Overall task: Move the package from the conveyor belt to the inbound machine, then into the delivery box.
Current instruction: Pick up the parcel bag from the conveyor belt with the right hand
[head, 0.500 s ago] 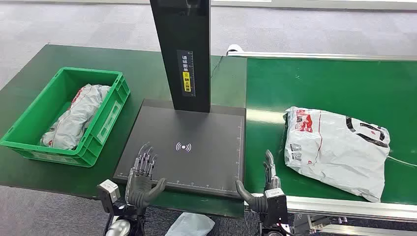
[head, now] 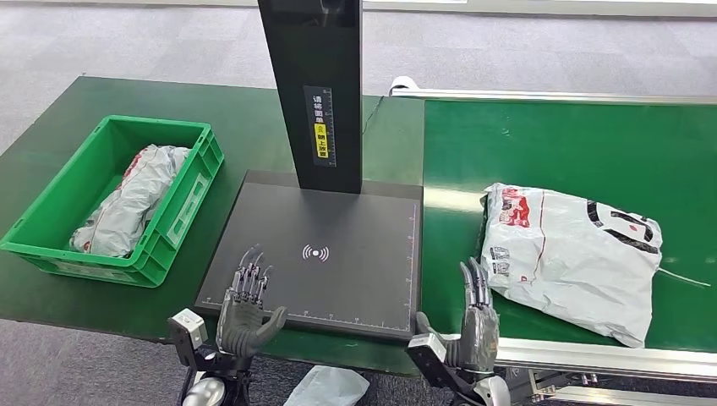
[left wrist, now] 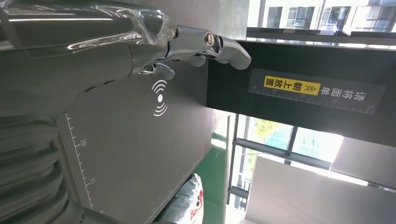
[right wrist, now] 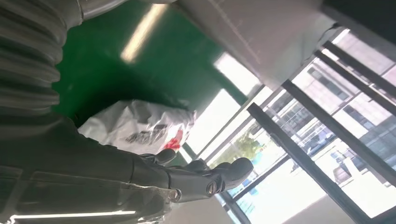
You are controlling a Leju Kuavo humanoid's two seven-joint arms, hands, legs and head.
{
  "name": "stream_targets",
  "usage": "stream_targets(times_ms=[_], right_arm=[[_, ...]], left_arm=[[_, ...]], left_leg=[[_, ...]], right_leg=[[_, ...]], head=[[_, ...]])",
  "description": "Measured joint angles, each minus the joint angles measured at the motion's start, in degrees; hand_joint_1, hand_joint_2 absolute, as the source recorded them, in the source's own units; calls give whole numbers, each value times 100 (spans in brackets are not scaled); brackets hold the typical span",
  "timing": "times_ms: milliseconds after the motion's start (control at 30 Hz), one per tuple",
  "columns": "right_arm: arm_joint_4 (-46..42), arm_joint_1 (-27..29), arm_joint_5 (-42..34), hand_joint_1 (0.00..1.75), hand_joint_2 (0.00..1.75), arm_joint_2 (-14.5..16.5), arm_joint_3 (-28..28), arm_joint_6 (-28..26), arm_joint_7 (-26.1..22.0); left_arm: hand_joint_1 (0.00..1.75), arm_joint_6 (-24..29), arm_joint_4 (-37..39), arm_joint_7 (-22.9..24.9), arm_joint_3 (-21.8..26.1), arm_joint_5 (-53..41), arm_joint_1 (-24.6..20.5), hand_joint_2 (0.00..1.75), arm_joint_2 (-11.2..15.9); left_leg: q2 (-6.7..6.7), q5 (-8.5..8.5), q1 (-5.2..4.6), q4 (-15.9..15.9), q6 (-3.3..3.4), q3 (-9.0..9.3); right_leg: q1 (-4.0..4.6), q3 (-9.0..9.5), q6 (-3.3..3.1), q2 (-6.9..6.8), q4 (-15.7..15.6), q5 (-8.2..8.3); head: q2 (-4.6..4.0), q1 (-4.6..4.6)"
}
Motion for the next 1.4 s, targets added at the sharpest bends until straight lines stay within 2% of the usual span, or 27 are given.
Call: stream_targets(times_ms=[100,200,600,767,1067,1400], right_arm=[[-163,108,1004,0,175,157,-529,-7,208],[-410,218,1694,0,175,326,-1012,-10,461],[-1149,438,3497,0,175,679,-2348,-14,1294],[-1225,426,3534,0,175,706,-2680,-14,1376],[-836,99,3117,0,175,607,-3074,-14,912],[83,-677,3207,0,175,231,-3473,-14,664]], left_arm=[[0,-9,0,-1,-2,0,0,175,-1],[0,-19,0,0,-5,-13,0,175,-3],[0,25,-2,-1,-30,-42,26,175,-14],[0,15,-2,-1,-30,-57,53,175,-15],[0,-38,-2,-1,-44,-81,53,175,-16],[0,-65,26,0,-124,-87,30,175,-20]], left_leg=[[-1,0,0,0,0,0],[-1,-1,0,0,0,-1],[0,-1,0,0,1,0],[0,-1,0,0,1,0],[2,-1,0,0,2,1],[0,-1,-1,1,2,2]], right_leg=[[0,0,0,0,0,0],[0,-1,0,0,0,0],[0,0,0,0,-1,0],[0,0,0,0,-1,0],[0,1,0,0,-1,0],[-1,1,1,0,-1,1]], head=[[0,-2],[0,-2],[0,-1],[0,-1],[0,-1],[0,0]])
